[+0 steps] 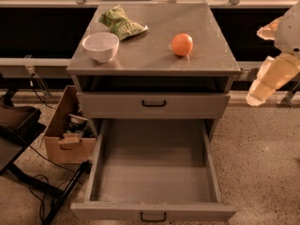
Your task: Place orange into middle drawer
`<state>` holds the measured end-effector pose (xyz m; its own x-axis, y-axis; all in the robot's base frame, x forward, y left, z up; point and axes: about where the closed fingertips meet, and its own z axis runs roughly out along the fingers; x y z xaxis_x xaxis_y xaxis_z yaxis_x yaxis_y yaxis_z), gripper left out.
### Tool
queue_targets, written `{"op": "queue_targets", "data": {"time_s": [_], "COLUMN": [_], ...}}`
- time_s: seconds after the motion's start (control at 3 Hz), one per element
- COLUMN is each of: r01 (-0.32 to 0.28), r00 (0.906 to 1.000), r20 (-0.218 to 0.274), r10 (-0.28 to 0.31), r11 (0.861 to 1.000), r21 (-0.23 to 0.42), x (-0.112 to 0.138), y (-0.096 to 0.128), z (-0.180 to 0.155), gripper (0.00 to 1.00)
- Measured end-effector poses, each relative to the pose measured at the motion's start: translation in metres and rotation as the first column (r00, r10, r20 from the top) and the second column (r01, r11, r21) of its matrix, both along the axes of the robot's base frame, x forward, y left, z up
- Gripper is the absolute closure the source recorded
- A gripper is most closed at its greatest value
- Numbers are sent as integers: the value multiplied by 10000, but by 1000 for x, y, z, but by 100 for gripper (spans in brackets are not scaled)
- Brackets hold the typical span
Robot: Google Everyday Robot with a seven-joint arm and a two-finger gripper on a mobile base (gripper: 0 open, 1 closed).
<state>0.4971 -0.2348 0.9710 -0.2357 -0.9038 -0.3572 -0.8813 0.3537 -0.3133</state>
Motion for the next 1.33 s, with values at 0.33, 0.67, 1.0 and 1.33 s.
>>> {"op": "queue_targets", "data": {"time_s": [0.33, 0.67, 1.0, 1.33], "r01": [164, 265, -49, -39], "r00": [9915, 9682, 9456, 9446], "r20": [1272, 2385, 3016, 2974], "r10": [-266, -759, -1218, -1389], "r11": [9966, 9787, 9218, 9013], "r21": [803, 2035, 3875, 4331], "x": [59, 117, 182, 201], "y": [-5, -14, -4, -7], "z": [9, 18, 17, 7], "gripper": [0, 0, 0, 0]}}
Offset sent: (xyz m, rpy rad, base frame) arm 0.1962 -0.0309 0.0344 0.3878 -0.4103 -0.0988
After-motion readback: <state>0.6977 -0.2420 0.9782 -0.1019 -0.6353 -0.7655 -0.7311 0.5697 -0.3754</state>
